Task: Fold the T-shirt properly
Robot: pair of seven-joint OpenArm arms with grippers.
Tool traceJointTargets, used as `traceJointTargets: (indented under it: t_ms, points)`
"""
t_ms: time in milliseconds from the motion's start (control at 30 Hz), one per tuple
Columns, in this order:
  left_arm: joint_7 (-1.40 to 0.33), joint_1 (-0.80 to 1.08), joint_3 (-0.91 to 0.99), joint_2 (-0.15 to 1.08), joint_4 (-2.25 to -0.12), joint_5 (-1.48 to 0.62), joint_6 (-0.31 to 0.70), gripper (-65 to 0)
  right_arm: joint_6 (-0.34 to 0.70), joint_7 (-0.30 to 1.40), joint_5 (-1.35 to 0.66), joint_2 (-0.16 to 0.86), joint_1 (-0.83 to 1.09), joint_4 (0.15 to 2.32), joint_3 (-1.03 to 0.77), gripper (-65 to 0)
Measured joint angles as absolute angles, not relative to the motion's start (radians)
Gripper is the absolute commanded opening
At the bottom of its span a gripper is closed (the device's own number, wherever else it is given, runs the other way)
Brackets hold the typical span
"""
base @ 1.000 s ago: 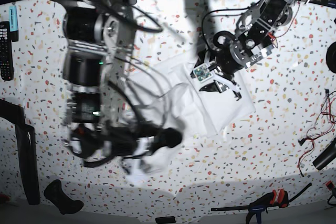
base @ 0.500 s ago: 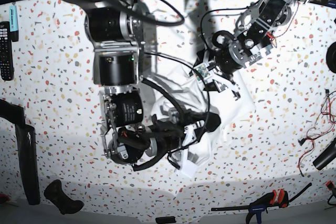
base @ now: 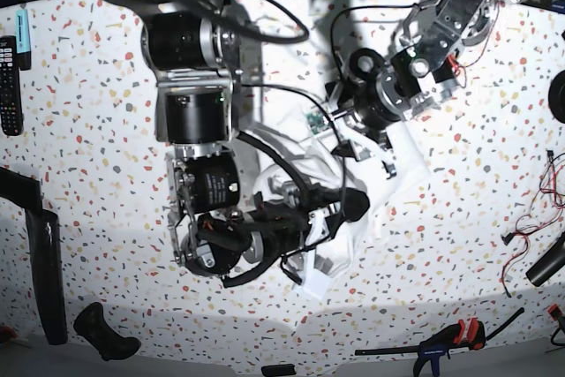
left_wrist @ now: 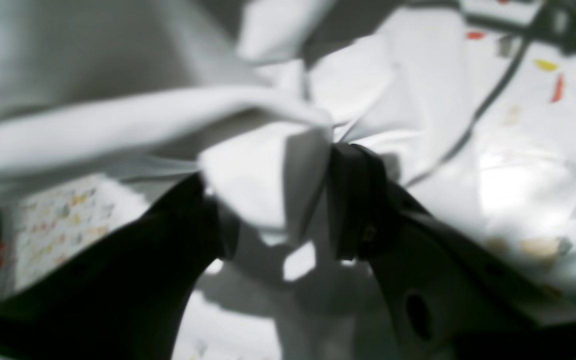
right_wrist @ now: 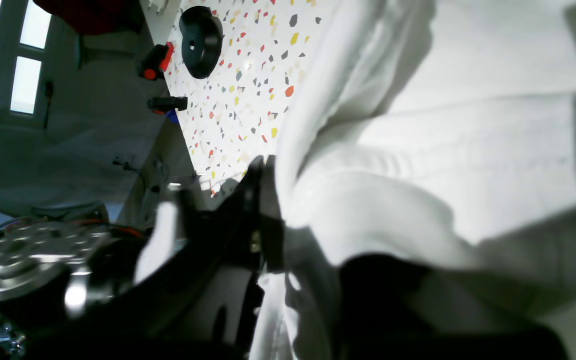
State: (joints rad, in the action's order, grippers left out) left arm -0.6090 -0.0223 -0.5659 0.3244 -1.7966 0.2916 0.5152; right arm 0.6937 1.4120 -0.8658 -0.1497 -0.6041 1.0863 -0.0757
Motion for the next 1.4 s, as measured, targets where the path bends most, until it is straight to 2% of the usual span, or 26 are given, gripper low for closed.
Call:
traceJointTargets:
  t_ms: [67, 200, 400, 467, 733, 967, 1067, 1133, 1267, 1400]
  points:
    - [-0.649, -0.022, -0.567, 0.336, -1.834, 0.288, 0.51, -39.0, 0.694, 1.412, -0.866, -0.15, -0.604, 1.086, -0.076, -65.0]
    - [-0.79, -0.022, -0.57, 0.381, -1.891, 0.278, 0.438, -39.0, 0.694, 1.412, -0.866, -0.15, -0.604, 1.086, -0.076, -65.0]
    - [-0.996, -0.022, -0.57, 0.51, -1.924, 0.279, 0.241, -39.0, 0.694, 1.412, -0.866, -0.15, -0.604, 1.086, -0.073, -65.0]
    - [-1.011, -0.022, -0.569, 0.548, -1.925, 0.281, 0.166, -39.0, 0.694, 1.412, -0.867, -0.149, -0.604, 1.086, -0.062, -65.0]
    - [-1.002, -0.019, -0.57, 0.57, -1.925, 0.434, 0.027, -39.0, 0.694, 1.413, -0.913, -0.149, -0.602, 1.086, 0.08, -65.0]
    - [-1.002, -0.019, -0.57, 0.57, -1.925, 0.516, -0.024, -39.0, 0.694, 1.412, -0.91, -0.149, -0.579, 1.086, 0.153, -65.0]
    - [-1.002, -0.019, -0.57, 0.57, -1.925, 0.63, -0.109, -39.0, 0.694, 1.412, -0.91, -0.149, -0.582, 1.086, 0.158, -45.4]
    - [-1.003, -0.02, -0.57, 0.57, -1.925, 0.701, -0.186, -39.0, 0.694, 1.411, -0.914, -0.15, -0.582, 1.086, 0.158, -37.8]
    - [-1.002, -0.019, -0.57, 0.57, -1.925, 0.805, -0.316, -39.0, 0.694, 1.412, -0.932, -0.149, -0.582, 1.086, 0.158, -37.0]
    - [-1.003, -0.019, -0.57, 0.57, -1.925, 0.811, -0.337, -39.0, 0.694, 1.411, -1.007, -0.149, -0.582, 1.086, 0.19, -37.0]
